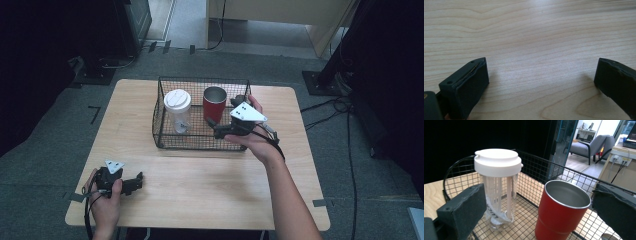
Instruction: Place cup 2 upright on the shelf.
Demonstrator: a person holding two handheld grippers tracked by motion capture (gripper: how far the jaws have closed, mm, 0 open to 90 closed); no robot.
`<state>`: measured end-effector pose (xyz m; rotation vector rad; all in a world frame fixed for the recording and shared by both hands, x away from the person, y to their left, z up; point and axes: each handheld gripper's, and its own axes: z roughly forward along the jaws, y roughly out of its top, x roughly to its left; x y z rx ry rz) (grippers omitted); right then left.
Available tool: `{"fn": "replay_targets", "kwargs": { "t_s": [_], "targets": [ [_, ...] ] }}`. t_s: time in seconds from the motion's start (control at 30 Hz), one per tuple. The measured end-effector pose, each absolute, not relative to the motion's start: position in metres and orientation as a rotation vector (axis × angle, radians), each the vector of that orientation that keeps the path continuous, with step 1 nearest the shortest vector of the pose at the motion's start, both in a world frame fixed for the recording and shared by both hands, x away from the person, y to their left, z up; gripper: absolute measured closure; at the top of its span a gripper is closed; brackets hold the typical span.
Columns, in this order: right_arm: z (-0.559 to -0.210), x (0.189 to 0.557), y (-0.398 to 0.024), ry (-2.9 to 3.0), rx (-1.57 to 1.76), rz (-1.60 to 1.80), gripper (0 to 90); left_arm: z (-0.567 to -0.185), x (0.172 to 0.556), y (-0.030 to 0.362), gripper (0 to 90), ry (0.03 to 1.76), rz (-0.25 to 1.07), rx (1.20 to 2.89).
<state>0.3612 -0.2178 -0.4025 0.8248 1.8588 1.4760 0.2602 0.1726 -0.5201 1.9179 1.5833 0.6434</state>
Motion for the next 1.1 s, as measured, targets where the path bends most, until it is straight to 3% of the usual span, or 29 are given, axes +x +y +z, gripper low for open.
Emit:
{"fn": "replay_targets", "kwargs": {
  "t_s": [1.1],
  "targets": [
    [-0.433, 0.283, -0.261, 1.833, 0.867, 1.455, 0.0, -0.520, 0.260, 0.173, 0.2, 1.583, 0.645, 1.917]
  ]
}}
